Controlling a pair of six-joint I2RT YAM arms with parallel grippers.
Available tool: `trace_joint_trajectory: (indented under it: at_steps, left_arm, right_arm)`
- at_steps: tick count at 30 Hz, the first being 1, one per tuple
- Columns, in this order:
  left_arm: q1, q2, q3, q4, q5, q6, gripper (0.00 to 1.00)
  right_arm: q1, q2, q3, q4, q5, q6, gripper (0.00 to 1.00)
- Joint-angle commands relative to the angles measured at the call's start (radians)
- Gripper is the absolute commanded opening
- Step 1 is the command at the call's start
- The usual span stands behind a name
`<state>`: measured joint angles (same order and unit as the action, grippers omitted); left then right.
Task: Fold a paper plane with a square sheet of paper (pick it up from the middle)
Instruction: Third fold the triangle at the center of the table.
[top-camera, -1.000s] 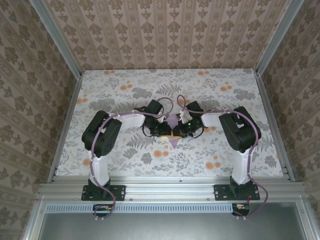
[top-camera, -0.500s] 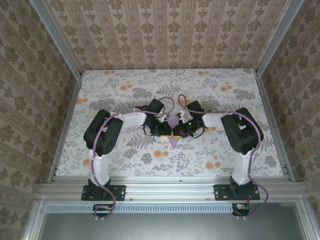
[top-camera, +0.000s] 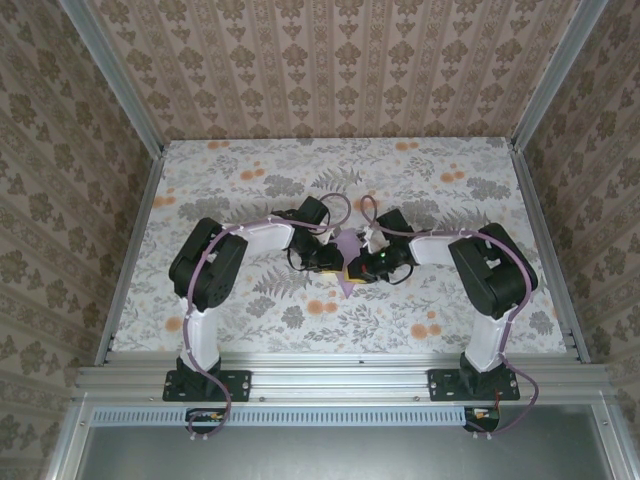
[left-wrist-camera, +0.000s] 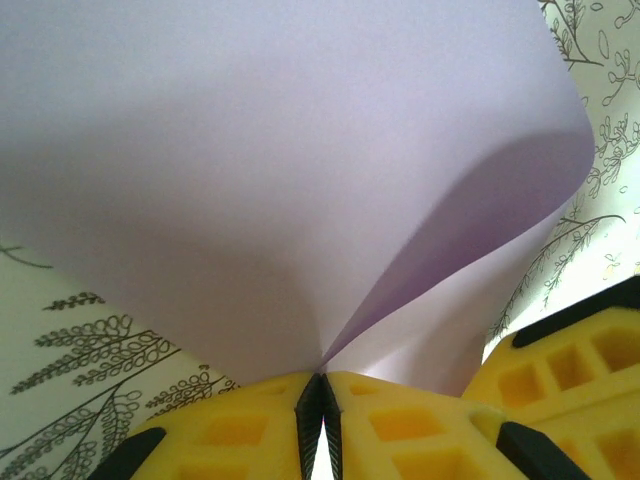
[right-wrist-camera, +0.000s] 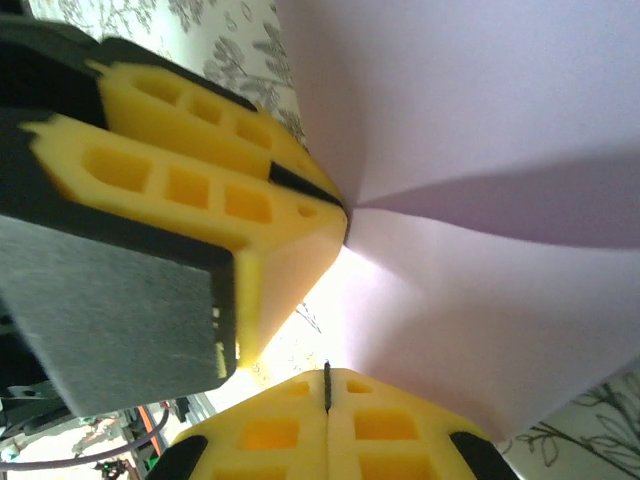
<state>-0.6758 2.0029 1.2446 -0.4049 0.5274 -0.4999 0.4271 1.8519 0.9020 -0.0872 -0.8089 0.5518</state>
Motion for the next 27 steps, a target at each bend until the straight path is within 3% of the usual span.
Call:
trace_joint_trajectory:
  at_steps: [1,27]
  left_arm:
    - [-0.018,0.099,-0.037,-0.064,-0.115,0.032,0.21]
    - [-0.021,0.131,-0.017,-0.088,-0.136,0.048,0.21]
  right_arm:
    - [0.016,0.010,-0.012,0.038,-0.025,0.022,0.06]
    - [0.068,0.033,-0.014,-0.005,0.031,0.006,0.09]
